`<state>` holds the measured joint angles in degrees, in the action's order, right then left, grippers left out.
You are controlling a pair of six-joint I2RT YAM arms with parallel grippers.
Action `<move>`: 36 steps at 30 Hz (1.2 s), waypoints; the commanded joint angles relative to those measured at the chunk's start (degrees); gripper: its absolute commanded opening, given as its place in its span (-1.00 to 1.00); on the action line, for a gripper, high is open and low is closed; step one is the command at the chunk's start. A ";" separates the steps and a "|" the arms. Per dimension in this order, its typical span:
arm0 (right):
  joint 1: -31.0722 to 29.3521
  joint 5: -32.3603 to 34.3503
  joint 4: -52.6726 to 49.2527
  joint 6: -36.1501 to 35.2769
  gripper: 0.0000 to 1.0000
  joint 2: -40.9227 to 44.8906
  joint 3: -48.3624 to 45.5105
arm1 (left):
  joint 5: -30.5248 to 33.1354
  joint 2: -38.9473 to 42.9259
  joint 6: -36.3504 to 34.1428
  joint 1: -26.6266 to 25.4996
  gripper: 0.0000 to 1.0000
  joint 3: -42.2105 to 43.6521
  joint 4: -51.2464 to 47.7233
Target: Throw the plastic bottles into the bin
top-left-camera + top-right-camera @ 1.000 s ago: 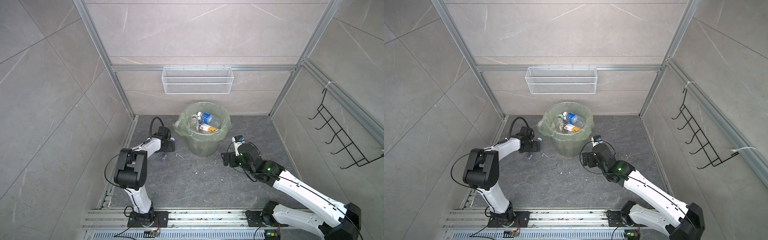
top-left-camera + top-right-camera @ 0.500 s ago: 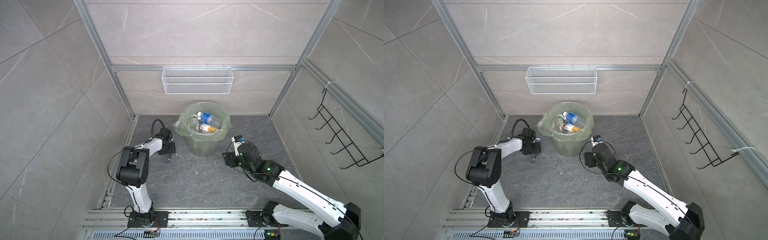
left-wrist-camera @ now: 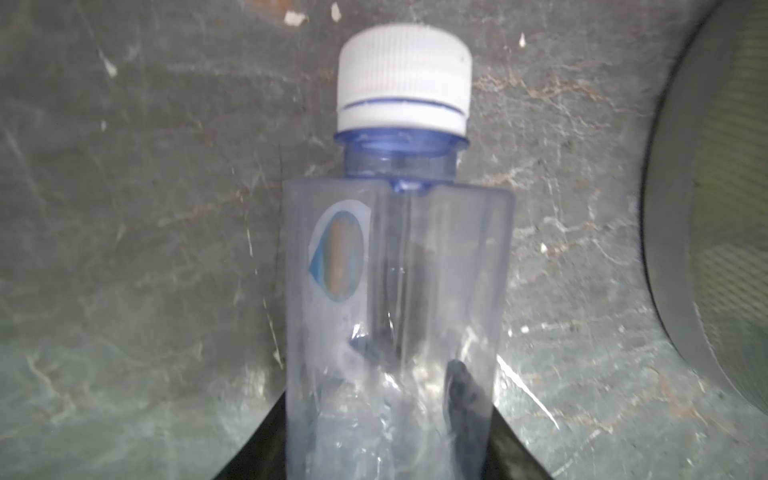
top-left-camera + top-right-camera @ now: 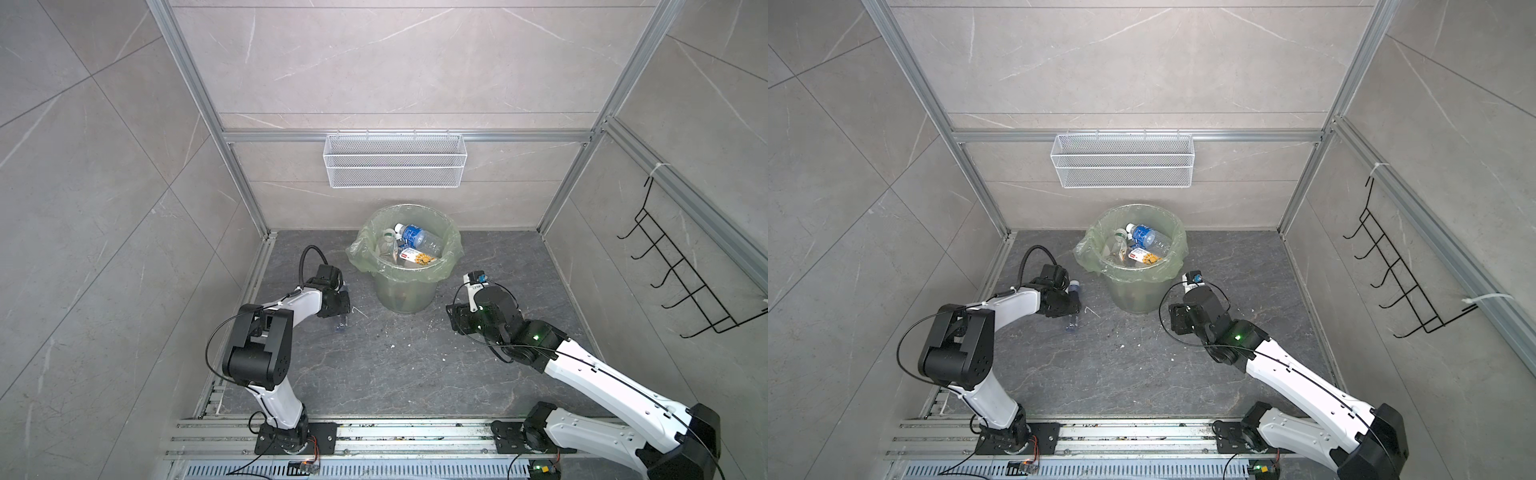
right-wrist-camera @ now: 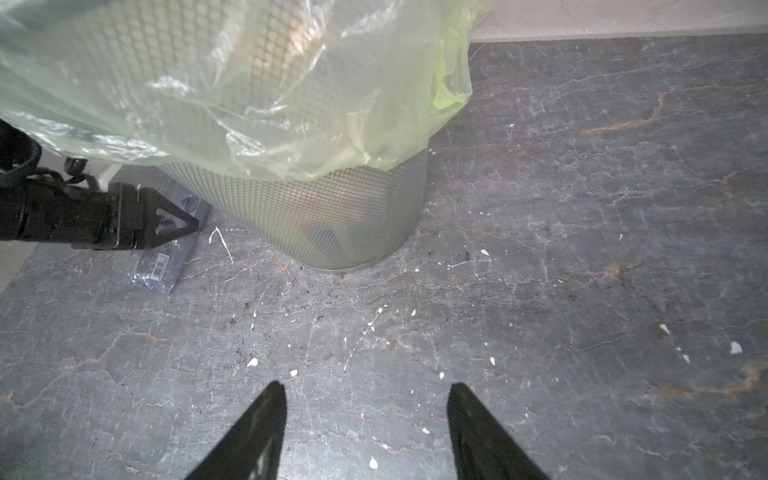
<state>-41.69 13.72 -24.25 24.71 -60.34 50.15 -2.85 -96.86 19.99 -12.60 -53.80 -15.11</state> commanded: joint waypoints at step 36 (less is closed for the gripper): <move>0.03 -1.76 2.44 2.90 0.28 -4.08 0.13 | -10.02 67.35 1.99 -9.79 0.36 36.90 23.99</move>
<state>-41.69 12.34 -22.85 26.89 -64.14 50.15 -11.31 -31.75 24.05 -21.74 -16.23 7.31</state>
